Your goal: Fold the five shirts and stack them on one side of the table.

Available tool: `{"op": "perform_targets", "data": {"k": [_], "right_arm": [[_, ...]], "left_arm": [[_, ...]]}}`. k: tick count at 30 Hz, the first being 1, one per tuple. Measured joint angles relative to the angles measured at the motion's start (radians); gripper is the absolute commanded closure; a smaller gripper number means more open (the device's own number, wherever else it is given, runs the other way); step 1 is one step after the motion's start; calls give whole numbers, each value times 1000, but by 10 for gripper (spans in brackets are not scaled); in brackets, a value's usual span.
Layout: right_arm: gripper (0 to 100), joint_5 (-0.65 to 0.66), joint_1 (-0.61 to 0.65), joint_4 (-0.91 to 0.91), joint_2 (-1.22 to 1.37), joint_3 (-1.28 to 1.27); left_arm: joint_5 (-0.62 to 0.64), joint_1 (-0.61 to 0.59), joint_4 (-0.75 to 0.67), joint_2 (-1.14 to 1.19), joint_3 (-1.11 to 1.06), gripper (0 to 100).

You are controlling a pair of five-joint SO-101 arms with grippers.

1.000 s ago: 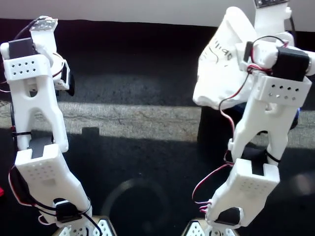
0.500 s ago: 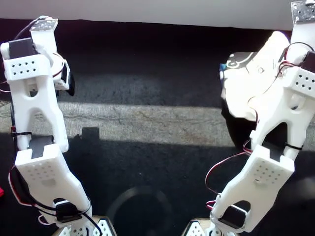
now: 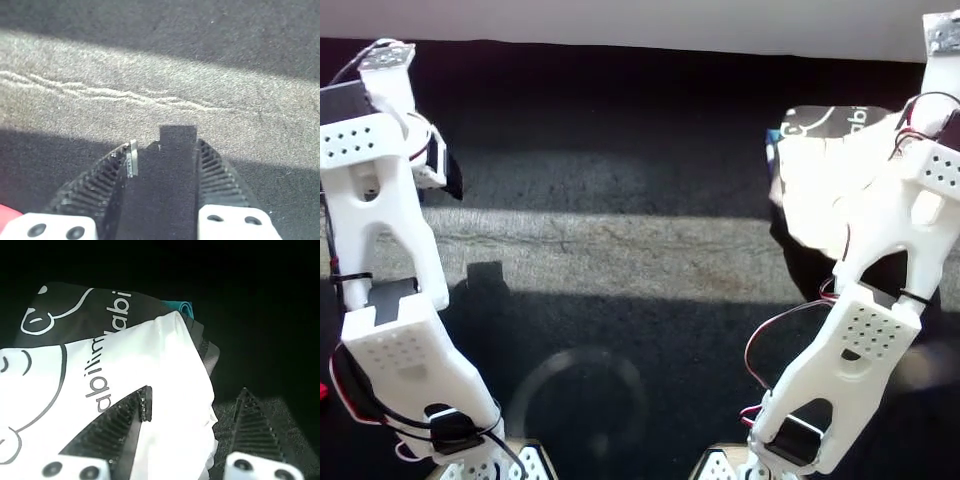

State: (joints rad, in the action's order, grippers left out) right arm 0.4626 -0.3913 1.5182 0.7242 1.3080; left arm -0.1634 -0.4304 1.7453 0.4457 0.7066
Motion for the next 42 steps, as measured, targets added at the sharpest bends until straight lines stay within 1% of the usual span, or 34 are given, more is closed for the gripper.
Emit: {"op": "perform_targets", "data": {"k": [2, 4, 7, 9, 12, 16, 19, 26, 30, 32, 37, 38, 42], "right_arm": [[700, 0, 2, 37, -2, 87], [700, -28, 18, 86, -2, 150], [707, -52, 103, 190, -2, 187], [738, -69, 176, 222, 2, 183], [772, -115, 265, 233, 2, 117], [751, -133, 354, 235, 3, -28], [741, -137, 387, 235, 3, -101], [741, -137, 385, 184, 3, -158], [746, -137, 368, 124, 25, -232], [789, -137, 358, 92, 46, -241], [979, -137, 339, 21, 84, -245], [996, -137, 333, 11, 84, -249], [993, -137, 311, -6, 84, -221]], "left_arm": [[0, -28, 0, 0, 0, 784], [0, -51, 0, 0, 0, 784], [0, -63, 0, 0, 0, 784], [0, -69, 0, 0, 0, 784], [-6, -89, 0, 0, 0, 784], [-38, -124, 0, 0, 0, 784], [-40, -141, 0, 0, 0, 784], [-40, -144, 0, 0, 0, 784], [-40, -144, 0, 0, 0, 784], [-40, -144, 0, 0, 0, 784], [-40, -144, 0, 0, 0, 784], [-40, -144, 0, 0, 0, 784], [-44, -144, 0, 0, 0, 784]]}}
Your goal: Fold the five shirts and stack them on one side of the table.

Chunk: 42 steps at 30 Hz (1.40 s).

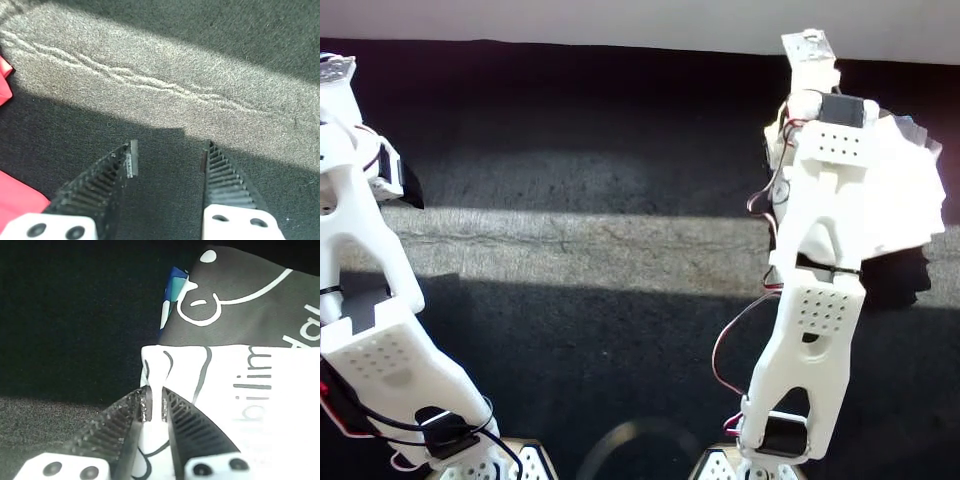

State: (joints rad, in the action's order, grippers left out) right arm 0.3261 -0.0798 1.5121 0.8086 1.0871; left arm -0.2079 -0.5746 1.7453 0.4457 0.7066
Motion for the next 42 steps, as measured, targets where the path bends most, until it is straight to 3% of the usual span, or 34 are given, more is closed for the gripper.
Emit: {"op": "perform_targets", "data": {"k": [8, 19, 23, 25, 29, 36, 42], "right_arm": [[993, 0, -72, -46, 6, 180], [993, -2, -92, -344, 11, 87], [990, -3, -74, -367, 12, 9], [928, -3, -74, -367, 12, -9], [697, -3, -74, -318, 12, -5], [721, -3, -72, -153, 11, 216], [721, -3, -69, -60, -80, 431]], "left_arm": [[0, 0, 0, 0, 0, 784], [-32, 0, 0, 0, 0, 784], [-32, 0, 0, 0, 0, 784], [-32, 0, 0, 0, 0, 784], [-32, 0, 0, 0, 0, 784], [-43, -18, 2, 0, 3, 784], [-51, -137, 3, 0, 115, 784]]}}
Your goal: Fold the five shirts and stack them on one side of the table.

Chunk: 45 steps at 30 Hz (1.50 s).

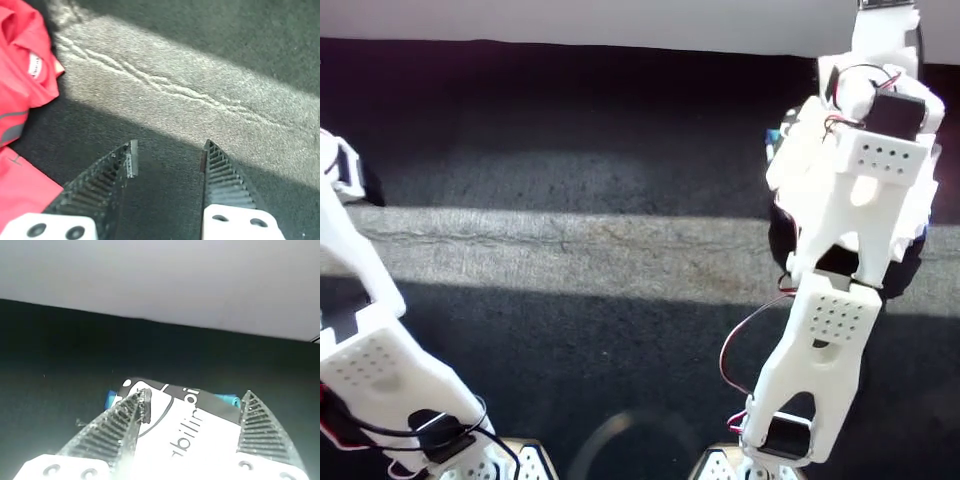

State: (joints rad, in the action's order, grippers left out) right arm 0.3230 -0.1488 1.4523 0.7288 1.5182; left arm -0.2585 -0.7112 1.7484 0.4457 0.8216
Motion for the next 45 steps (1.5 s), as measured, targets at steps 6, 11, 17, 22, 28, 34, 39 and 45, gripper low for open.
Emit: {"op": "perform_targets", "data": {"k": [6, 11, 17, 22, 28, 34, 39, 45], "right_arm": [[721, 0, 5, 167, -144, 34], [721, 0, 48, 292, -219, 34], [721, 0, 103, 302, -295, 34], [721, 0, 219, 304, -459, -80], [721, 0, 322, 304, -749, -509], [721, 0, 333, 304, -898, -804], [721, 0, 333, 304, -904, -836], [721, 0, 333, 304, -904, -841]], "left_arm": [[-87, -166, 2, 0, 21, 779], [-117, -313, -37, 0, 21, 779], [-256, -459, -107, 141, -5, 779], [-351, -540, -63, 333, -8, 779], [-420, -655, -28, 373, -8, 779], [-448, -796, -28, 373, -8, 779], [-448, -832, -28, 373, -9, 780], [-448, -830, -9, 373, -9, 780]]}}
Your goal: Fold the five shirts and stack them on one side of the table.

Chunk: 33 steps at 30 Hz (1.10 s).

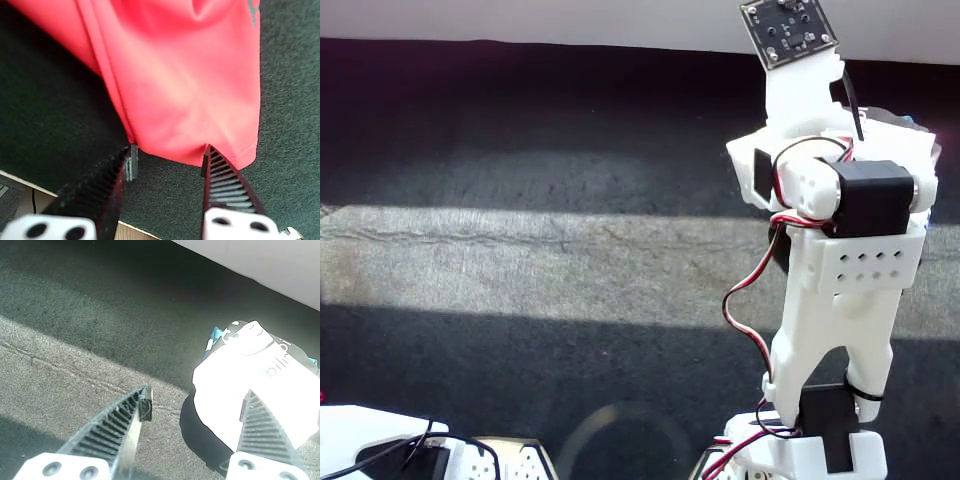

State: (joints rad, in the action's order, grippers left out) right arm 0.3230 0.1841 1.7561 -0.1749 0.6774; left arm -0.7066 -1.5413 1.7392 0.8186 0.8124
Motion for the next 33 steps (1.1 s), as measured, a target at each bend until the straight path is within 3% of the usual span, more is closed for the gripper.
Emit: {"op": "perform_targets", "data": {"k": [7, 10, 17, 26, 33], "right_arm": [[721, 0, 0, 0, -6, 0], [721, 0, 0, 0, -6, 0], [721, 0, 0, 0, -6, 0], [721, 0, 0, 0, -6, -2], [721, 0, 0, 0, -6, -2]], "left_arm": [[0, 0, -49, 74, 0, 809], [0, 0, -63, 101, 0, 1000], [57, 114, 5, 75, 0, 991], [221, 531, 14, -245, -64, 991], [316, 999, 14, -641, -425, 991]]}}
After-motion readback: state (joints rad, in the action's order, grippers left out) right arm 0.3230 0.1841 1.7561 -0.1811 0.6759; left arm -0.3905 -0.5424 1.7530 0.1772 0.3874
